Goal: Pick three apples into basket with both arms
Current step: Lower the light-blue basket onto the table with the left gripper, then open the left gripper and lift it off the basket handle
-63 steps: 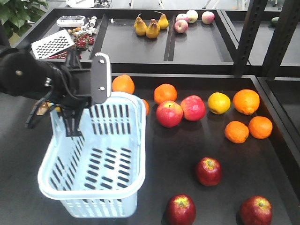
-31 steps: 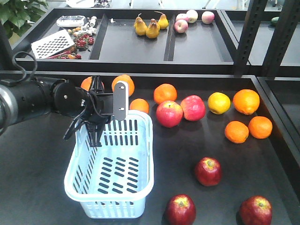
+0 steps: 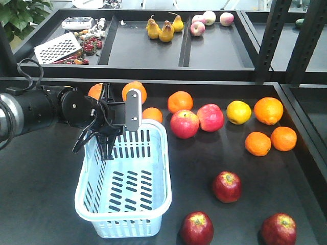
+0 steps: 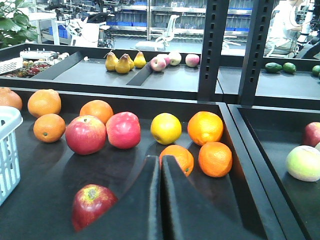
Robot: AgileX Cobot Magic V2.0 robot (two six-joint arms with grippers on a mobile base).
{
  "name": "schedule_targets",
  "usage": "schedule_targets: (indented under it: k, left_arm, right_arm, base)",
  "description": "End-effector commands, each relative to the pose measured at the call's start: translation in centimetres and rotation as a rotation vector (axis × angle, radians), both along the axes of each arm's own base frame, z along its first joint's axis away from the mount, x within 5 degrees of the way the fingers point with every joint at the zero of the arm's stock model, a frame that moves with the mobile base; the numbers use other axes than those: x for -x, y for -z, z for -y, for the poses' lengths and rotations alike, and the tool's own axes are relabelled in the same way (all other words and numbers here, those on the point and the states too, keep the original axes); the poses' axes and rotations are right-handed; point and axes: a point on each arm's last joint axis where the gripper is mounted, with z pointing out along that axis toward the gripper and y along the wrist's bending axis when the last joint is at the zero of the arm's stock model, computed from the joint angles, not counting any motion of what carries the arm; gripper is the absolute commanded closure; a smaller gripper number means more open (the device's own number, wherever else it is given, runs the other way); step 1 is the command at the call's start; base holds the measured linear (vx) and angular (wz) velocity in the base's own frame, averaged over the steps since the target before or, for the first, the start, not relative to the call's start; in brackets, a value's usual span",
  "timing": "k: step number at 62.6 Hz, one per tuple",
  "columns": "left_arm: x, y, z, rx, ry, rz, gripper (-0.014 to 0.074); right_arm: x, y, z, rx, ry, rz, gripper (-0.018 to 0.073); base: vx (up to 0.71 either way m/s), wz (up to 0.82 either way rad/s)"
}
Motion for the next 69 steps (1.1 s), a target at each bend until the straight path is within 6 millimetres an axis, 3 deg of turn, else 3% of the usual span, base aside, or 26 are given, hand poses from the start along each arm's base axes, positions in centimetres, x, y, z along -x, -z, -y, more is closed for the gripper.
schedule_targets:
  k: [1, 18, 25, 40, 57, 69]
  left_arm:
    - [0.2, -2.0, -0.1, 0.035, -0.011, 0.018, 0.0408]
    - [0.6, -3.4, -0.2, 0.065, -0.022, 0.042, -0.0006]
    - [1.1, -4.5, -0.3, 0.094, -0.029, 0.051, -0.0094]
    - [2.6, -7.2, -0.8, 0.118, -0.029, 0.057, -0.0095]
    - [6.3, -12.9, -2.3, 0.226, -0.095, 0.089, -0.0041]
    - [8.4, -17.1, -5.7, 0.402, -0.305, 0.121, 0.0029]
  right_arm:
    - [0.0, -0.3, 0.0, 0.012, -0.002, 0.076, 0.0568]
    - [0.0, -0.3, 0.0, 0.012, -0.002, 0.076, 0.0568]
    - [0.0, -0.3, 0.0, 0.012, -0.002, 0.076, 0.0568]
    - [0.0, -0.3, 0.0, 0.012, -0.002, 0.076, 0.0568]
    - [0.0, -0.3, 0.0, 0.012, -0.002, 0.076, 0.0568]
    - [0.0, -0.3, 0.0, 0.012, -0.002, 0.076, 0.0568]
  base:
    - [0.0, 0.0]
    - [0.0, 0.0]
    - [0.0, 0.0]
    - [0.0, 0.0]
    - [0.0, 0.0]
    - [0.0, 0.0]
